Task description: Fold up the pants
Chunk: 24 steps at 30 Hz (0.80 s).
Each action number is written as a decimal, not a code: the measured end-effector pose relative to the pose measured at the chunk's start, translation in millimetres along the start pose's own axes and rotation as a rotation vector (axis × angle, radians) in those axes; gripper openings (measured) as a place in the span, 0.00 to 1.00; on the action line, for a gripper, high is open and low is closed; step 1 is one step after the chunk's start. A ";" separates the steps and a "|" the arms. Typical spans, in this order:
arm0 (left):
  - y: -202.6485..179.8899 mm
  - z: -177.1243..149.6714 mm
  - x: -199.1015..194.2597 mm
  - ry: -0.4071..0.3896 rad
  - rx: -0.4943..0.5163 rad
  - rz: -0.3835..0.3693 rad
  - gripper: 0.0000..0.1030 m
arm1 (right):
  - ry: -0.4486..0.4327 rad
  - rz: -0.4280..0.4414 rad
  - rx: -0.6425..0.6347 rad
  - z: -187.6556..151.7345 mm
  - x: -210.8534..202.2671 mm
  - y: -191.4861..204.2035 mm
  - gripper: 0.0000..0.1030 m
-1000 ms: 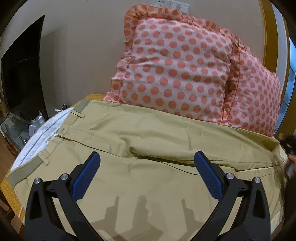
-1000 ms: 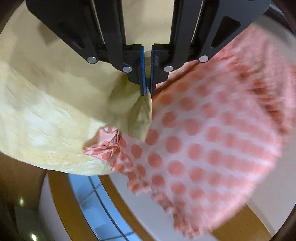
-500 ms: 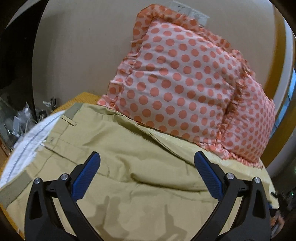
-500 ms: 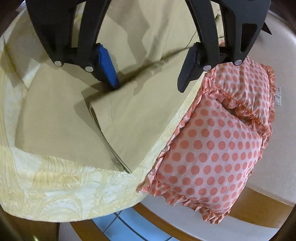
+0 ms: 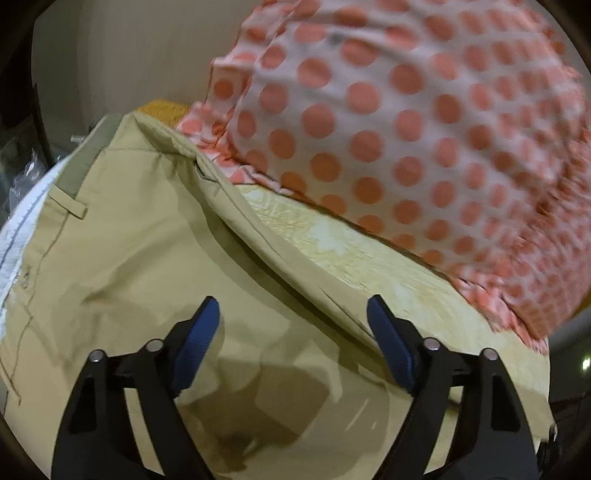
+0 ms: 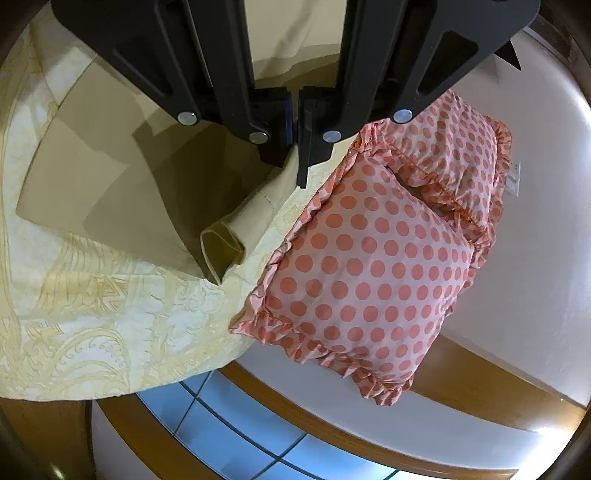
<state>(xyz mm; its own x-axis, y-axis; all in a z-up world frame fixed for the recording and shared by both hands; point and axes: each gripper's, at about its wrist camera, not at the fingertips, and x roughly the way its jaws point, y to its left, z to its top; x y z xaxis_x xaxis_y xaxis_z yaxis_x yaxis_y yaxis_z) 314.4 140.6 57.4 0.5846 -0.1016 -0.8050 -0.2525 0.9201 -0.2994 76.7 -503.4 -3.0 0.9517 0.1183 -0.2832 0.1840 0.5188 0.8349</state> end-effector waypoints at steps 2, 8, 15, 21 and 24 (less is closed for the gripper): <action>3.1 8.9 15.8 0.022 -0.034 0.011 0.42 | 0.000 0.001 -0.002 0.9 0.9 -0.7 0.01; 17.6 -10.5 -41.1 -0.070 -0.019 -0.065 0.04 | -0.033 0.002 -0.049 5.1 -17.5 7.7 0.01; 62.5 -149.0 -177.3 -0.228 0.059 -0.128 0.05 | -0.097 -0.106 -0.108 1.6 -59.0 -7.3 0.02; 95.4 -229.9 -167.9 -0.163 0.025 -0.060 0.11 | -0.058 -0.265 -0.167 -14.8 -68.5 -21.3 0.28; 104.6 -245.7 -167.6 -0.191 -0.001 -0.074 0.16 | -0.116 -0.316 -0.179 -22.9 -83.4 -28.7 0.65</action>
<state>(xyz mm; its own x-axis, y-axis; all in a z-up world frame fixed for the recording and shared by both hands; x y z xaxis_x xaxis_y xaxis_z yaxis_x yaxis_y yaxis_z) 0.6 161.0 35.1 0.7374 -0.0948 -0.6687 -0.2042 0.9124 -0.3546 -13.5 -508.8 -14.1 0.8783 -0.1624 -0.4496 0.4367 0.6551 0.6165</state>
